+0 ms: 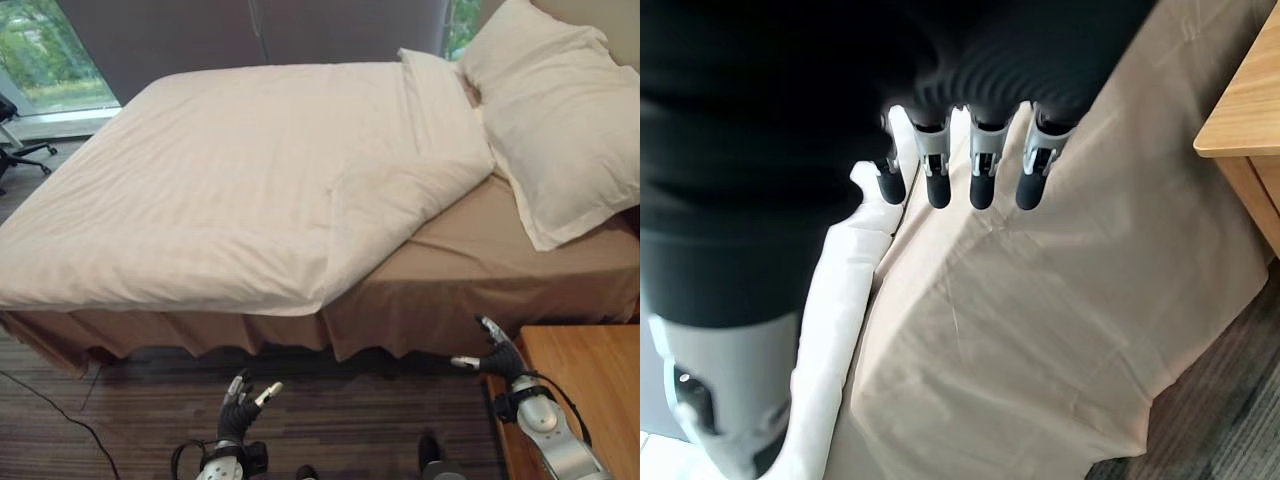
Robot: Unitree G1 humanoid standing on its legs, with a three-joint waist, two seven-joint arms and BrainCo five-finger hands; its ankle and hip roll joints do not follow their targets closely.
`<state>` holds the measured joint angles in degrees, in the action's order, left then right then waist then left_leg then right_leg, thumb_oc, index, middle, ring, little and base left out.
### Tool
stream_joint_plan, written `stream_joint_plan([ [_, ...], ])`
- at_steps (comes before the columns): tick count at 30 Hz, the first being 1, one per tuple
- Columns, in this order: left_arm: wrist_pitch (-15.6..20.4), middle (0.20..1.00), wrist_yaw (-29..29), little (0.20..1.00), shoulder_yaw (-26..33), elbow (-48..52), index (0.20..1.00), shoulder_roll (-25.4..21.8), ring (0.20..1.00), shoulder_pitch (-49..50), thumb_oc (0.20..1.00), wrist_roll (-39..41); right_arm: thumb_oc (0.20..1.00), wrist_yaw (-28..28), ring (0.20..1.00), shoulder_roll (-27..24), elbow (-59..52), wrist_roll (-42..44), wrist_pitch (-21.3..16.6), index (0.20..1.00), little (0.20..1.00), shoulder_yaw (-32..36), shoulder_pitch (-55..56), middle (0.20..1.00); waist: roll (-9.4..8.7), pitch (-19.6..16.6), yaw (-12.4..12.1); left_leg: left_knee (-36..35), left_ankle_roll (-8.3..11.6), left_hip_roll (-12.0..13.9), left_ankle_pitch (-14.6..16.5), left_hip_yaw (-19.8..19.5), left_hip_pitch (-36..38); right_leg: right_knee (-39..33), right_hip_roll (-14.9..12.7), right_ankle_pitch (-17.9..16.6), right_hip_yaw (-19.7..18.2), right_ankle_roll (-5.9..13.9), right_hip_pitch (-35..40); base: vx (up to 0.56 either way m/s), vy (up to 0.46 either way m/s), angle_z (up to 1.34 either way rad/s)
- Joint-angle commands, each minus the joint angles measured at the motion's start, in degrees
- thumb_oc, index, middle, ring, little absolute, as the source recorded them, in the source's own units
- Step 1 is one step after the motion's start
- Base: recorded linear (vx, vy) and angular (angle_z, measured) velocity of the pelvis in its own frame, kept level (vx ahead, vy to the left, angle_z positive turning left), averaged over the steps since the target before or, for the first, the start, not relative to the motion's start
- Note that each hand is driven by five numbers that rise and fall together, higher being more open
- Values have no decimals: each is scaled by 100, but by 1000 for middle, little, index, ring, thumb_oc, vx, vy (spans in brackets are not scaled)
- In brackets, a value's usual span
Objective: Making the bed.
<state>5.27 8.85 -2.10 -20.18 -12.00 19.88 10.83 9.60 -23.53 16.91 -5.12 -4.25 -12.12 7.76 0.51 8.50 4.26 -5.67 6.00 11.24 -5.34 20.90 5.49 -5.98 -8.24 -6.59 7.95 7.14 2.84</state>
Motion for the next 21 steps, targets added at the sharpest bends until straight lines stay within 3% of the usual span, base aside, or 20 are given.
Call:
stream_joint_plan([
  [1,-13,1000,23,1000,-402,-2533,1000,-742,1000,-1622,1000,-184,1000,63,1000,1166,1529,301,-129,1000,1000,-713,-803,1000,-793,658,-26,970,-297,-255,829,-52,-739,418,-652,372,356,436,-261,91,95,40],
  [5,-69,1000,180,1000,-401,-2455,1000,-792,1000,-1747,1000,-418,1000,95,1000,1394,1601,94,-117,1000,1000,-1033,-1005,1000,-886,632,-54,276,-404,-379,727,14,-237,1062,-776,342,373,597,-434,63,105,13],
  [9,28,1000,251,1000,-288,-2076,1000,-843,1000,-1701,1000,-247,1000,109,1000,1474,1424,73,-163,1000,1000,-1232,-1168,1000,-951,635,-89,90,-398,-404,710,50,5,1264,-806,156,476,687,-466,73,37,-6],
  [12,97,1000,211,1000,-249,-1719,1000,-840,1000,-1540,1000,17,1000,131,1000,1420,1314,98,-175,1000,1000,-1306,-1274,1000,-923,621,-95,67,-368,-364,745,-5,116,1076,-482,329,559,534,-557,155,-12,6],
  [14,97,1000,193,1000,-256,-1649,1000,-830,1000,-1507,1000,8,1000,149,1000,1390,1281,87,-176,1000,1000,-1327,-1319,1000,-894,614,-85,67,-357,-367,768,-11,150,989,-404,322,591,494,-605,138,-20,5],
  [19,107,1000,203,1000,-348,-1487,1000,-807,1000,-1508,1000,-170,1000,165,1000,1286,1151,-3,-211,1000,1000,-1433,-1454,1000,-786,618,27,67,-304,-453,928,-80,411,660,-218,145,786,404,-965,222,-37,-7],
  [21,147,1000,309,1000,-430,-1439,1000,-781,1000,-1644,1000,-244,1000,166,1000,1238,1049,20,-224,1000,1000,-1450,-1512,1000,-706,632,173,105,-249,-529,1149,-251,693,491,-199,37,723,417,-1184,305,-111,6],
])
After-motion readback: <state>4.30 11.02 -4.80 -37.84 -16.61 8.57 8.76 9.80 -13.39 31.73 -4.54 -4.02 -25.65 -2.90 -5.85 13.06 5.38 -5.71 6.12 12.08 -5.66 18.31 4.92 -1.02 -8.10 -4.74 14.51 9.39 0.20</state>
